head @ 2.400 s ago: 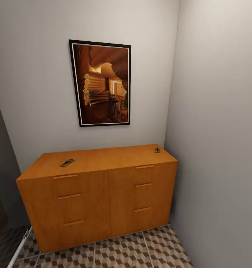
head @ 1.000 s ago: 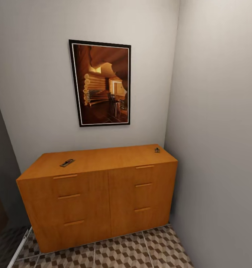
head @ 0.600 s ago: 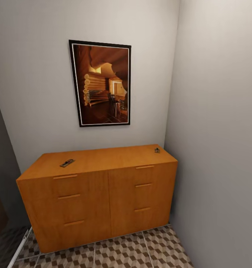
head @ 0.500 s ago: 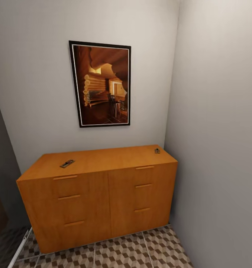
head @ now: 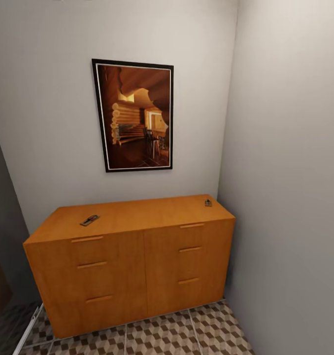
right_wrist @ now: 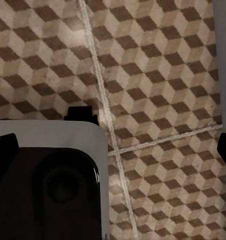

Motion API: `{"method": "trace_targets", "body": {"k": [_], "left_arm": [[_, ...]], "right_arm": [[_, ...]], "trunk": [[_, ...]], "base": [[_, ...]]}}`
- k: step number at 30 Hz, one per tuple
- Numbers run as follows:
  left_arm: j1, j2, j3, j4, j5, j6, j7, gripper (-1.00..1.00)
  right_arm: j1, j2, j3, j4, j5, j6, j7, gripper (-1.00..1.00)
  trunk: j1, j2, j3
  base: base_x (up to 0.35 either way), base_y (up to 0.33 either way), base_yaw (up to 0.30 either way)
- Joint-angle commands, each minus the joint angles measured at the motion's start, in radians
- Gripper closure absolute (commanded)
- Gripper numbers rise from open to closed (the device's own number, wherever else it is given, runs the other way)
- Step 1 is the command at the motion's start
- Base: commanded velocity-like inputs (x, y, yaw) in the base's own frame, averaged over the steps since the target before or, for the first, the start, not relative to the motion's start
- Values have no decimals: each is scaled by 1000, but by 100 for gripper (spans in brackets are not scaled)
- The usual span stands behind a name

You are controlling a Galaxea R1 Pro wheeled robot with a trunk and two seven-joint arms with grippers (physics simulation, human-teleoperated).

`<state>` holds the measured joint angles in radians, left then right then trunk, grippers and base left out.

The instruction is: Take the four mousetraps from the cabinet in the bathroom and place them on the bathroom floor. Make sure all four end up on the same floor surface, and ensure that at least two of them are either under or directly next to the same bathroom sink.

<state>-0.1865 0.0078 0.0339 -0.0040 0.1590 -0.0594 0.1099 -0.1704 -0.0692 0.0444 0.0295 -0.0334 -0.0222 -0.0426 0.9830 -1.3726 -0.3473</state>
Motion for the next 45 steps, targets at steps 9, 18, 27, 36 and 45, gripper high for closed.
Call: {"method": "trace_targets", "body": {"k": [9, 18, 27, 36, 45], "left_arm": [[-1, 0, 3, 1, 5, -4, 1, -100], [-1, 1, 3, 1, 6, -3, 1, -100], [-1, 1, 3, 1, 7, -3, 1, -100], [-1, 2, 3, 0, 6, -5, 3, -100], [-1, 3, 4, -1, 5, -1, 1, -100]], "right_arm": [[-1, 0, 5, 3, -3, -2, -1, -100], [-1, 0, 5, 3, -3, -1, 2, -100], [-1, 0, 5, 3, -3, -1, 4, -100], [-1, -1, 5, 3, -4, -1, 4, -100], [-1, 1, 5, 4, -4, -2, 4, -100]], "trunk": [[-35, 63, 27], [-69, 126, 55], [-104, 189, 84], [-115, 210, 93], [-115, 210, 93]], "base": [[0, 0, 0], [0, 0, 0], [0, 0, 0], [0, 0, 0], [1, 0, 0]]}}
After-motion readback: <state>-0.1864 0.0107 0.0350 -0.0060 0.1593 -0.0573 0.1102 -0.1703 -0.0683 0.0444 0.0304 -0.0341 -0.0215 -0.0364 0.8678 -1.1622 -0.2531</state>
